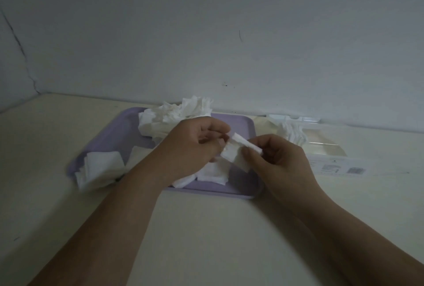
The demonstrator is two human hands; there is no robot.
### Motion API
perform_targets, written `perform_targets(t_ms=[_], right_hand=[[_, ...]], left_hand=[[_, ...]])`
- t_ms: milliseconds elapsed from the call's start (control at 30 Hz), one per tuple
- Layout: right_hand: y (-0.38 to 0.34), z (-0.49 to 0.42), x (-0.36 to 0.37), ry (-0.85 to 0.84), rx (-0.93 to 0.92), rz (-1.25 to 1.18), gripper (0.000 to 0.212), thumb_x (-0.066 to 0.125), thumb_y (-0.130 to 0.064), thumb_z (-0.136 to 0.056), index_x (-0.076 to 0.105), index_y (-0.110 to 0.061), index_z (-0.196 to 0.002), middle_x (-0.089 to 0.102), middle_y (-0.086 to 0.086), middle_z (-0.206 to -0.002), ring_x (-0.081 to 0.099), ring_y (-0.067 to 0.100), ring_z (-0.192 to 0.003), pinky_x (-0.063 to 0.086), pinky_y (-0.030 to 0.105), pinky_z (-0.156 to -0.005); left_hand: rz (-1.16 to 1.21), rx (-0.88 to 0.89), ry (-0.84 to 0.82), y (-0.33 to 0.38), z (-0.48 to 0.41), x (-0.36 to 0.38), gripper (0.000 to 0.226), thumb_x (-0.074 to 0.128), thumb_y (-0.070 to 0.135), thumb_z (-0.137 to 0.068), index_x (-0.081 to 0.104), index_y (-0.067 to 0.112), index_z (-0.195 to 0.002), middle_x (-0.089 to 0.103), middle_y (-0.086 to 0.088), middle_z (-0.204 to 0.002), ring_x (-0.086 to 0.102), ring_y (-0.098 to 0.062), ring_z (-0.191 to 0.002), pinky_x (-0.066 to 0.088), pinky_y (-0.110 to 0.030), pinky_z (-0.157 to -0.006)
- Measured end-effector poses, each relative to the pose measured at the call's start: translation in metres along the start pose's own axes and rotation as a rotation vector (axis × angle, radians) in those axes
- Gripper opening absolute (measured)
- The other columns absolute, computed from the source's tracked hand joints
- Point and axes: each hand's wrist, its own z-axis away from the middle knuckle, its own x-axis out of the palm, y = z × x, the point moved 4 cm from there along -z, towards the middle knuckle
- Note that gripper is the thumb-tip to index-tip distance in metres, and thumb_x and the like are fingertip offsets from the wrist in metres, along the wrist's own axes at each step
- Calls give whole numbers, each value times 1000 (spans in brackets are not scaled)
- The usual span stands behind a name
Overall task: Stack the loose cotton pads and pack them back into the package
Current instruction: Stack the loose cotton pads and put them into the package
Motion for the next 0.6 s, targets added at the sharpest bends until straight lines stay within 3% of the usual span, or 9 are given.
perform_targets(t_ms=[100,200,300,433,533,600], right_hand=[[4,0,-1,55,-40,236,6,72,-22,-92,72,-27,-93,74,-13,-83,66,-3,-76,45,8,-68],[10,1,2,45,-44,403,17,70,-20,-92,71,-28,-107,72,-13,-86,62,0,-85,41,1,-67],[12,1,5,12,-37,430,22,66,-18,-93,71,-29,-110,71,-12,-86,61,2,-88,41,1,-67],[12,0,4,8,-20,395,23,63,-16,-94,72,-29,-110,70,-18,-86,61,-8,-86,42,3,-67],[11,0,2,38,-18,367,20,63,-16,-94,72,-29,-107,69,-19,-81,60,-11,-78,42,4,-65],[11,0,1,47,-20,353,18,65,-15,-93,72,-28,-104,68,-18,-77,59,-11,-73,42,5,-64]], left_hand=[[-464,23,-56,-12,-2,-11,31,80,21,-82,71,28,-111,74,13,-104,70,-3,-94,57,-25,-91],[-585,-84,-187,-17,5,-9,55,87,41,-76,67,32,-126,65,23,-111,65,0,-103,52,-22,-97],[-636,-117,-226,-15,6,-7,53,83,45,-79,63,37,-128,63,23,-110,65,-3,-101,54,-25,-92],[-580,-157,-229,-18,6,-8,34,83,48,-69,64,39,-96,70,14,-90,66,-6,-75,54,-28,-66],[-498,-124,-197,-15,6,-9,35,81,51,-60,62,35,-84,66,15,-78,59,-5,-65,50,-28,-61],[-378,-70,-153,-10,4,-9,32,85,41,-64,64,30,-85,63,16,-72,54,-3,-63,46,-24,-61]])
